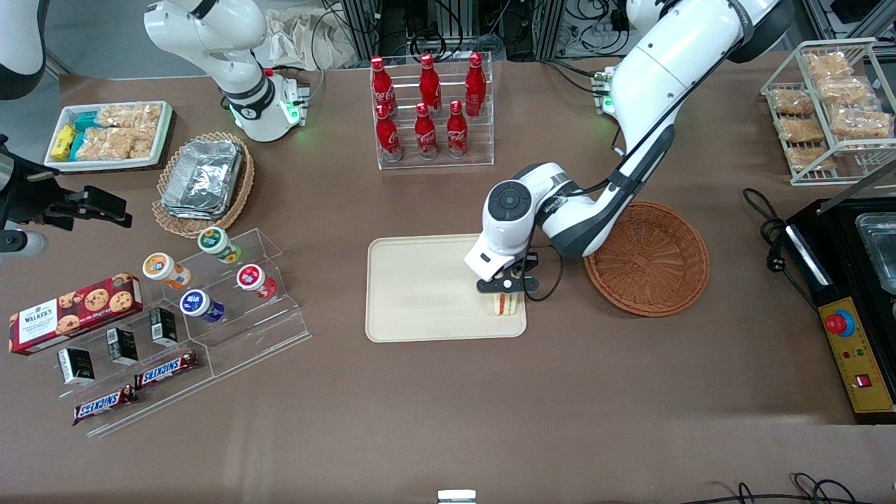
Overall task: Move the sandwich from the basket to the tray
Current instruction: 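Lower the sandwich onto the tray and open the left gripper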
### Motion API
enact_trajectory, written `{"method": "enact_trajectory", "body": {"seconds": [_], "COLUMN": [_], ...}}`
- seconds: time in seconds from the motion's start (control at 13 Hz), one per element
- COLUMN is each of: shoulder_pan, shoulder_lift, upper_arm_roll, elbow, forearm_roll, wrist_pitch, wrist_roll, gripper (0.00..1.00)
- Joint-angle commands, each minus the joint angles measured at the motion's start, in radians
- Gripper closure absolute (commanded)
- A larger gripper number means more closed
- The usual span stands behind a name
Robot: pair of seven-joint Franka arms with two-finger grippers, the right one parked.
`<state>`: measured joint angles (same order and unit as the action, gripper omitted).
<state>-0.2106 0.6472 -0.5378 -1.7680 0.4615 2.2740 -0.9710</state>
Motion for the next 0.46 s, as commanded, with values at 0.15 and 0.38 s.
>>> {"method": "enact_trajectory", "body": {"seconds": [0.15,0.38], "shoulder_pan": [-0.009,0.028], "shoulder_lift": [-0.027,-0.127], "upper_arm_roll": [0.009,0.007], "elbow": [0.076,0.137], "forearm_roll": [0.003,-0.113], "wrist_pitch": [-0.068,-0.250], "wrist_roll": [-0.038,-0.009], "gripper": [0.00,0.00]}}
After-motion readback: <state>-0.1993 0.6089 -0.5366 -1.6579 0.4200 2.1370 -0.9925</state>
